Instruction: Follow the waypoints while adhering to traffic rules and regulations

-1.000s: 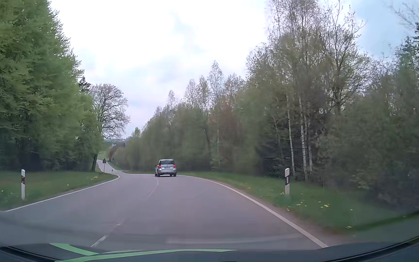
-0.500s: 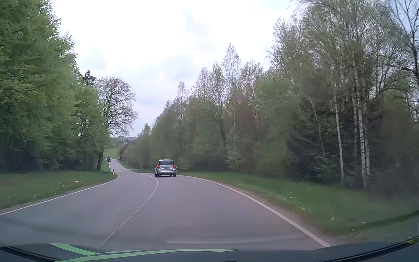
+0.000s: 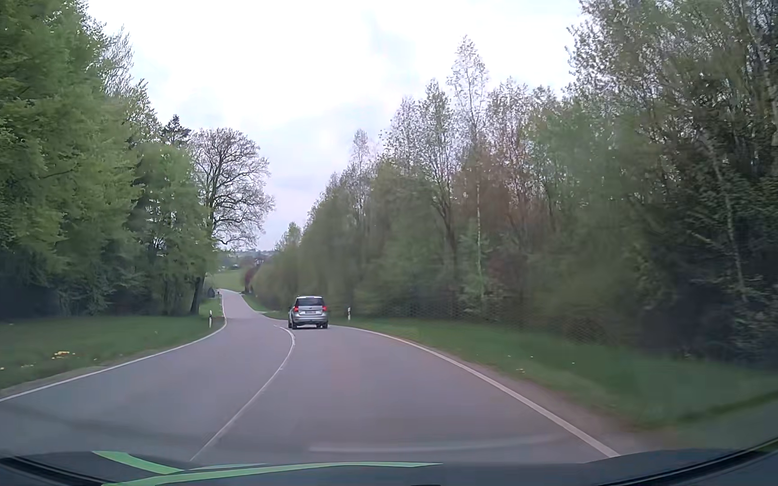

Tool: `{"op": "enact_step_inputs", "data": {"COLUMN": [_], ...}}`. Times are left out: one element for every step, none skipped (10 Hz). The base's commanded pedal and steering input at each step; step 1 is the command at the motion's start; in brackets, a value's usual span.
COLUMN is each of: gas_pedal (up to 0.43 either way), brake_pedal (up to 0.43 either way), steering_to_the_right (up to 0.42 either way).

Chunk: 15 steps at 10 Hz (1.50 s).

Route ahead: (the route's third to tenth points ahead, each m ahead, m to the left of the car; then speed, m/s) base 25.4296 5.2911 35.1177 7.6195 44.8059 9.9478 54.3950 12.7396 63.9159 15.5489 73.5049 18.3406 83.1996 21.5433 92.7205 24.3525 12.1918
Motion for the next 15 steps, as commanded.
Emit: {"op": "enact_step_inputs", "data": {"gas_pedal": [0.197, 0.197, 0.197, 0.197, 0.197, 0.197, 0.197, 0.197, 0.197, 0.189, 0.189, 0.189, 0.189, 0.177, 0.177], "brake_pedal": [0.0, 0.0, 0.0, 0.0, 0.0, 0.0, 0.0, 0.0, 0.0, 0.0, 0.0, 0.0, 0.0, 0.0, 0.0], "steering_to_the_right": [-0.041, -0.041, -0.041, -0.041, -0.041, -0.041, -0.041, -0.042, -0.043, -0.043, -0.043, -0.043, -0.043, -0.043, -0.043]}}
